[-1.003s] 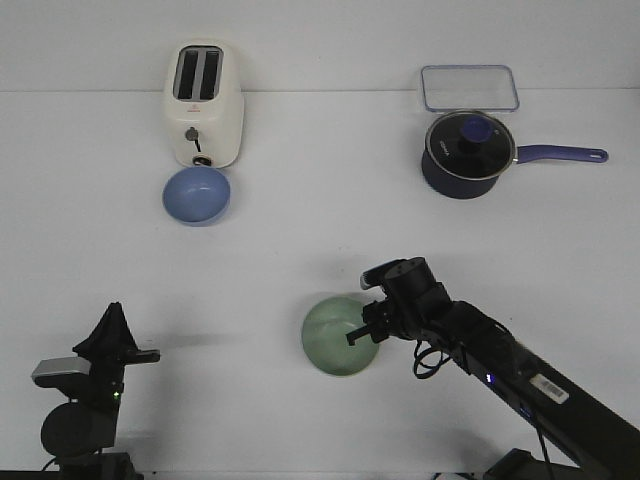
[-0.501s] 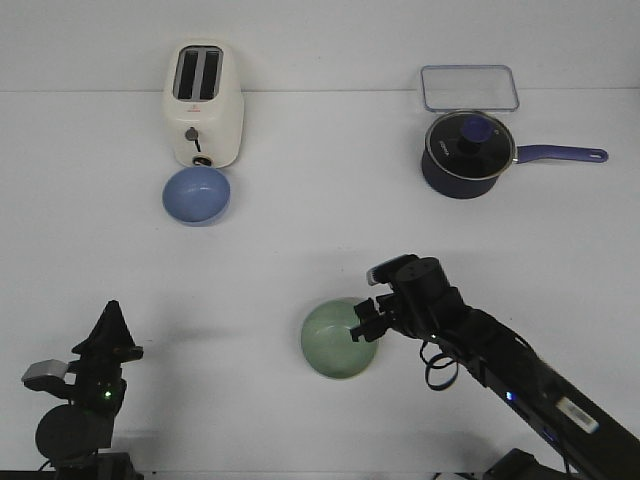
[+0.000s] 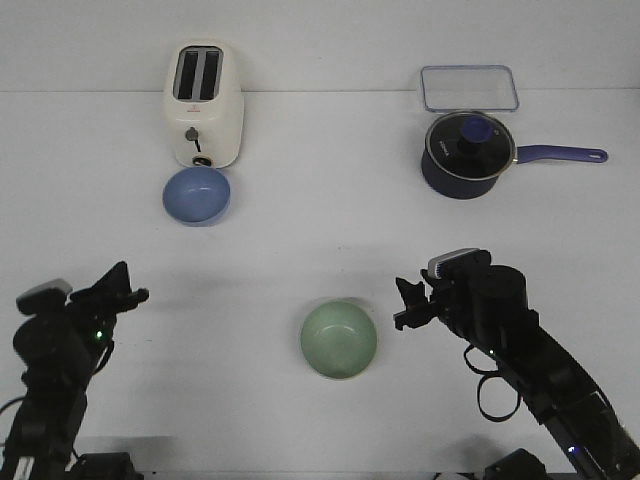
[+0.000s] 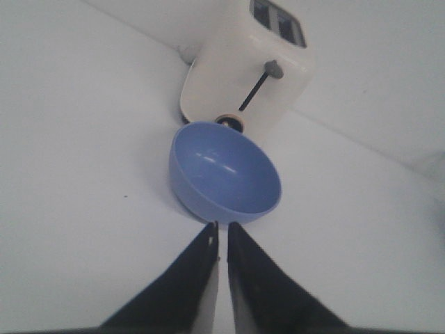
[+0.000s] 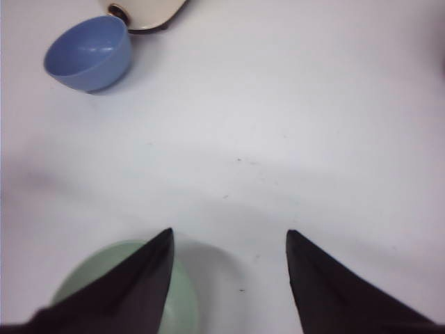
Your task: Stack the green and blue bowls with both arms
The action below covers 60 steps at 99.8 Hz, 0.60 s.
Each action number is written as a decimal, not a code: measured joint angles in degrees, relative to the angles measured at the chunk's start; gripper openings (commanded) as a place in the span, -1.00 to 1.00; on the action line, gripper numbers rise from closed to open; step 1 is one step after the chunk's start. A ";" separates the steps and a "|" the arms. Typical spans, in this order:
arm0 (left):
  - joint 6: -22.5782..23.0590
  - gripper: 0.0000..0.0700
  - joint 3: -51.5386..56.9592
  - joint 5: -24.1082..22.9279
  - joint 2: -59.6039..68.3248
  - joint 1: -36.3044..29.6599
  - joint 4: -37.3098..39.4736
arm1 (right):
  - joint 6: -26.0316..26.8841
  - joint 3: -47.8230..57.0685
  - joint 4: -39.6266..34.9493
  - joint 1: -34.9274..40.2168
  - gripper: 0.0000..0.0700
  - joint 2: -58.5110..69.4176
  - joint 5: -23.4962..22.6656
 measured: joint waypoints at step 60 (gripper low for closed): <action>6.40 0.59 33.09 5.46 51.04 0.15 -6.47 | -2.54 0.00 -1.44 0.02 -0.06 0.02 -0.02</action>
